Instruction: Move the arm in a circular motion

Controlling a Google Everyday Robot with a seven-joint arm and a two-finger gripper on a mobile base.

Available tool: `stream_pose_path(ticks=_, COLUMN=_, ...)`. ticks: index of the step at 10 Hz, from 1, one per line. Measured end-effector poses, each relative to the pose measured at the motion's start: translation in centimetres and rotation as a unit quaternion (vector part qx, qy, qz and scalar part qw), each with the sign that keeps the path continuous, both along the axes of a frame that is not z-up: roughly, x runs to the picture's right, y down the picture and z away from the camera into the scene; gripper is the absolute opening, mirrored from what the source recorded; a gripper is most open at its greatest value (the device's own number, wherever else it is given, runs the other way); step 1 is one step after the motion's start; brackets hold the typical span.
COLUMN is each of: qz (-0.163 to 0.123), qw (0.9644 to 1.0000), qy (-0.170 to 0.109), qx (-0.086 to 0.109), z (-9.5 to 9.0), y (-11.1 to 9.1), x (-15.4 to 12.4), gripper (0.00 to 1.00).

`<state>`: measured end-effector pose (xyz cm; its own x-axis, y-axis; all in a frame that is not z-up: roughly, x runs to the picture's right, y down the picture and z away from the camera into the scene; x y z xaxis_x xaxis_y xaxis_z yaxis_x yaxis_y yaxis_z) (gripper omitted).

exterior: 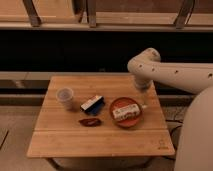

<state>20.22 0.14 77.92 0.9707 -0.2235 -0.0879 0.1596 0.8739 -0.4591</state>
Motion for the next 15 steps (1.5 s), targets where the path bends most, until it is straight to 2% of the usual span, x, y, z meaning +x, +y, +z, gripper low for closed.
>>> stream_pose_path(ticks=1, qz=-0.007, qw=0.9999, qy=0.012, qx=0.010, z=0.5, y=-2.2, x=0.2, gripper=0.80)
stream_pose_path(ticks=2, qz=-0.024, qw=0.9995, qy=0.010, qx=0.017, z=1.2, y=-4.4, x=-1.0, gripper=0.80)
stream_pose_path(ticks=3, qz=-0.046, qw=0.9988, qy=-0.004, qx=0.015, z=1.8, y=-5.8, x=-3.2, gripper=0.80)
stream_pose_path(ticks=4, qz=-0.077, qw=0.9964, qy=-0.036, qx=0.004, z=2.4, y=-6.3, x=-7.2, gripper=0.80)
stream_pose_path(ticks=5, qz=-0.098, qw=0.9929, qy=-0.066, qx=-0.007, z=2.6, y=-5.8, x=-10.4, gripper=0.80)
stream_pose_path(ticks=7, qz=-0.135, qw=0.9827, qy=-0.120, qx=-0.043, z=2.0, y=-2.8, x=-15.4, gripper=0.80)
stream_pose_path(ticks=8, qz=-0.149, qw=0.9768, qy=-0.140, qx=-0.063, z=1.4, y=-0.5, x=-16.7, gripper=0.80)
stream_pose_path(ticks=9, qz=-0.156, qw=0.9739, qy=-0.146, qx=-0.076, z=0.8, y=1.3, x=-16.6, gripper=0.80)
stream_pose_path(ticks=10, qz=-0.156, qw=0.9737, qy=-0.142, qx=-0.088, z=0.3, y=3.0, x=-15.2, gripper=0.80)
stream_pose_path(ticks=11, qz=-0.146, qw=0.9764, qy=-0.128, qx=-0.094, z=-0.1, y=4.2, x=-13.3, gripper=0.80)
stream_pose_path(ticks=12, qz=-0.128, qw=0.9817, qy=-0.105, qx=-0.095, z=-0.4, y=4.7, x=-10.5, gripper=0.80)
stream_pose_path(ticks=13, qz=-0.113, qw=0.9858, qy=-0.084, qx=-0.092, z=-0.6, y=4.5, x=-8.3, gripper=0.80)
stream_pose_path(ticks=14, qz=-0.093, qw=0.9909, qy=-0.051, qx=-0.083, z=-0.8, y=3.4, x=-5.1, gripper=0.80)
stream_pose_path(ticks=15, qz=-0.080, qw=0.9942, qy=-0.024, qx=-0.068, z=-0.7, y=1.4, x=-2.9, gripper=0.80)
